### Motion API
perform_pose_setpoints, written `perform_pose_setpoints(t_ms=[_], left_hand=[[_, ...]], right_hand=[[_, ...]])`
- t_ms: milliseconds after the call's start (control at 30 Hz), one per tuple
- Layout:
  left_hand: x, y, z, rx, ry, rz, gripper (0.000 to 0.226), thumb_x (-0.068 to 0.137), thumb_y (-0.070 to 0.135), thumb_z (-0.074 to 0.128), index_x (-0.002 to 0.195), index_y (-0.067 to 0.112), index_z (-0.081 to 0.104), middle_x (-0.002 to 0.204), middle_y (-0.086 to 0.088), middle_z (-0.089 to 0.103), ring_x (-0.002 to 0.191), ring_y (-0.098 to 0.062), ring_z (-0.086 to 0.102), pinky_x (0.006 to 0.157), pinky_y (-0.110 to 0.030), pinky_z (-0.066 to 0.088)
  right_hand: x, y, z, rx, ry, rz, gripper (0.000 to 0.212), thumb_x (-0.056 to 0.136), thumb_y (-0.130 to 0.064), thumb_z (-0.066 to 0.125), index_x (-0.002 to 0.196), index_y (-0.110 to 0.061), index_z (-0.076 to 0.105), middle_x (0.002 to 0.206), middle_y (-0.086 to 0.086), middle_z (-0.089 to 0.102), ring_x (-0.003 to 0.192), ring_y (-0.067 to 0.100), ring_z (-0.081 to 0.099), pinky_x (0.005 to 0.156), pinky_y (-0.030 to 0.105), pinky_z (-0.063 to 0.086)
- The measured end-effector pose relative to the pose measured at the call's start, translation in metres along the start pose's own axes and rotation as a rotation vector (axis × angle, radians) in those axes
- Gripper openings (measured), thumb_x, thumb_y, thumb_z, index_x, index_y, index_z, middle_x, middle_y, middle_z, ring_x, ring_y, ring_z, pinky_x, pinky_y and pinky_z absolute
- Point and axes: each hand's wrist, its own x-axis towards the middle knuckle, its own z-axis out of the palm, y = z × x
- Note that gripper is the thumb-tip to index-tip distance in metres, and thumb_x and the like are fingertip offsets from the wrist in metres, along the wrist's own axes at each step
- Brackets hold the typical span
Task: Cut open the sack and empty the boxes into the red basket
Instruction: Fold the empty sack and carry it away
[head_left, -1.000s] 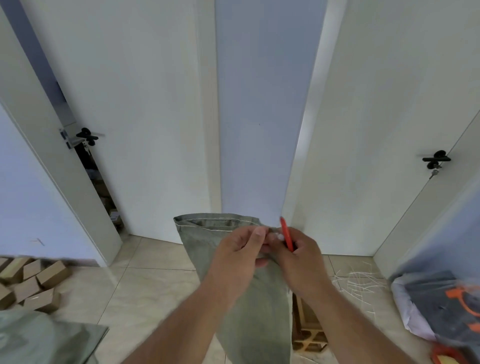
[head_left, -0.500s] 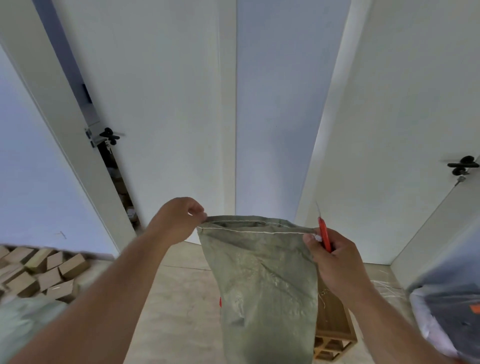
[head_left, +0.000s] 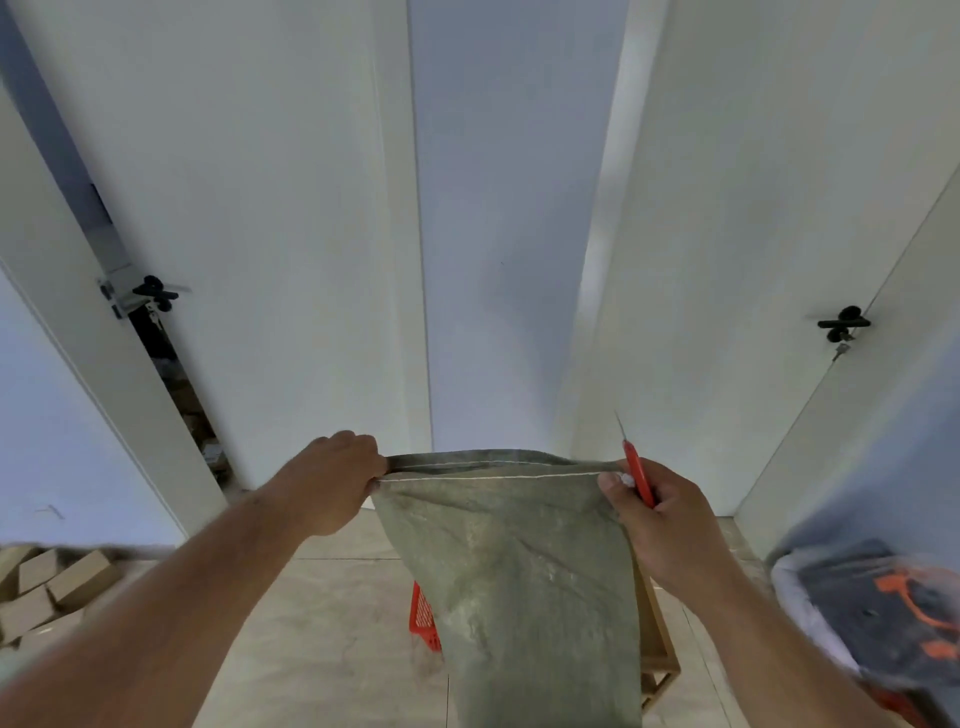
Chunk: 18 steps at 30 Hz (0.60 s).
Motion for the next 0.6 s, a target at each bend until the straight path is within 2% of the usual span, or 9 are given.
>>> perform_pose_setpoints(t_ms=[67, 133, 200, 267, 333, 400, 500, 567, 600], left_hand=[[-0.002, -0.001, 0.0, 0.025, 0.221, 0.101, 0.012, 0.099, 0.033, 0.062, 0.097, 0.026, 0.071, 0.095, 0.007, 0.058, 0.089, -0.016, 0.055, 0.079, -0.033, 0.049], [-0.006, 0.002, -0.007, -0.087, 0.384, 0.139, 0.009, 0.09, 0.033, 0.076, 0.089, 0.025, 0.073, 0.094, 0.009, 0.058, 0.087, -0.016, 0.054, 0.077, -0.031, 0.049], [-0.01, 0.012, -0.022, -0.334, 0.348, 0.11, 0.012, 0.088, 0.036, 0.079, 0.087, 0.028, 0.071, 0.106, 0.015, 0.057, 0.099, -0.01, 0.053, 0.084, -0.026, 0.044], [-0.013, 0.025, -0.036, -0.645, 0.226, -0.001, 0.014, 0.088, 0.036, 0.08, 0.084, 0.028, 0.068, 0.109, 0.018, 0.063, 0.1, -0.005, 0.059, 0.084, -0.023, 0.045], [-0.013, 0.033, -0.044, -0.875, 0.199, -0.122, 0.017, 0.085, 0.033, 0.082, 0.079, 0.025, 0.068, 0.084, 0.013, 0.07, 0.073, -0.008, 0.062, 0.066, -0.02, 0.046], [-0.012, 0.039, -0.046, -1.039, 0.275, -0.203, 0.022, 0.084, 0.027, 0.083, 0.076, 0.02, 0.064, 0.062, 0.014, 0.06, 0.053, -0.005, 0.049, 0.051, -0.017, 0.039], [-0.009, 0.05, -0.042, -1.301, 0.39, -0.234, 0.017, 0.088, 0.019, 0.078, 0.084, 0.021, 0.062, 0.072, 0.007, 0.057, 0.065, -0.009, 0.051, 0.061, -0.026, 0.044], [-0.006, 0.055, -0.047, -1.474, 0.551, -0.273, 0.019, 0.09, 0.017, 0.076, 0.097, 0.03, 0.065, 0.077, 0.007, 0.059, 0.075, -0.014, 0.055, 0.067, -0.031, 0.048], [-0.008, 0.056, -0.053, -1.528, 0.642, -0.293, 0.024, 0.091, 0.019, 0.076, 0.107, 0.033, 0.064, 0.077, 0.009, 0.06, 0.077, -0.014, 0.056, 0.07, -0.03, 0.049]], right_hand=[[0.003, 0.003, -0.012, -0.016, 0.045, 0.008, 0.04, 0.102, -0.036, 0.065, 0.079, -0.004, 0.058, 0.063, 0.004, 0.053, 0.059, 0.02, 0.049, 0.062, 0.035, 0.041], [0.006, 0.006, -0.023, -0.009, 0.115, 0.037, 0.033, 0.102, -0.035, 0.066, 0.084, -0.008, 0.066, 0.073, 0.015, 0.068, 0.07, 0.034, 0.063, 0.065, 0.035, 0.045], [0.009, 0.01, -0.031, 0.027, 0.17, 0.079, 0.024, 0.102, -0.035, 0.067, 0.088, -0.016, 0.071, 0.084, 0.018, 0.072, 0.079, 0.035, 0.067, 0.069, 0.036, 0.049], [0.01, 0.014, -0.038, 0.081, 0.198, 0.112, 0.022, 0.101, -0.035, 0.069, 0.089, -0.016, 0.072, 0.088, 0.022, 0.071, 0.076, 0.029, 0.063, 0.07, 0.037, 0.048], [0.01, 0.016, -0.043, 0.094, 0.205, 0.132, 0.023, 0.1, -0.034, 0.07, 0.09, -0.013, 0.071, 0.086, 0.024, 0.067, 0.074, 0.026, 0.056, 0.067, 0.035, 0.045], [0.01, 0.015, -0.045, 0.115, 0.208, 0.149, 0.02, 0.1, -0.034, 0.071, 0.09, -0.016, 0.071, 0.085, 0.02, 0.066, 0.071, 0.024, 0.053, 0.063, 0.031, 0.042], [0.013, 0.013, -0.041, 0.094, 0.236, 0.122, 0.027, 0.102, -0.034, 0.067, 0.094, -0.009, 0.069, 0.094, 0.025, 0.068, 0.072, 0.023, 0.053, 0.065, 0.034, 0.042], [0.013, 0.009, -0.037, 0.018, 0.255, 0.07, 0.033, 0.106, -0.036, 0.06, 0.092, -0.006, 0.062, 0.085, 0.022, 0.062, 0.073, 0.023, 0.053, 0.065, 0.035, 0.041], [0.012, 0.005, -0.035, -0.019, 0.267, 0.039, 0.032, 0.107, -0.035, 0.056, 0.087, -0.011, 0.058, 0.079, 0.015, 0.057, 0.071, 0.022, 0.051, 0.063, 0.034, 0.04]])
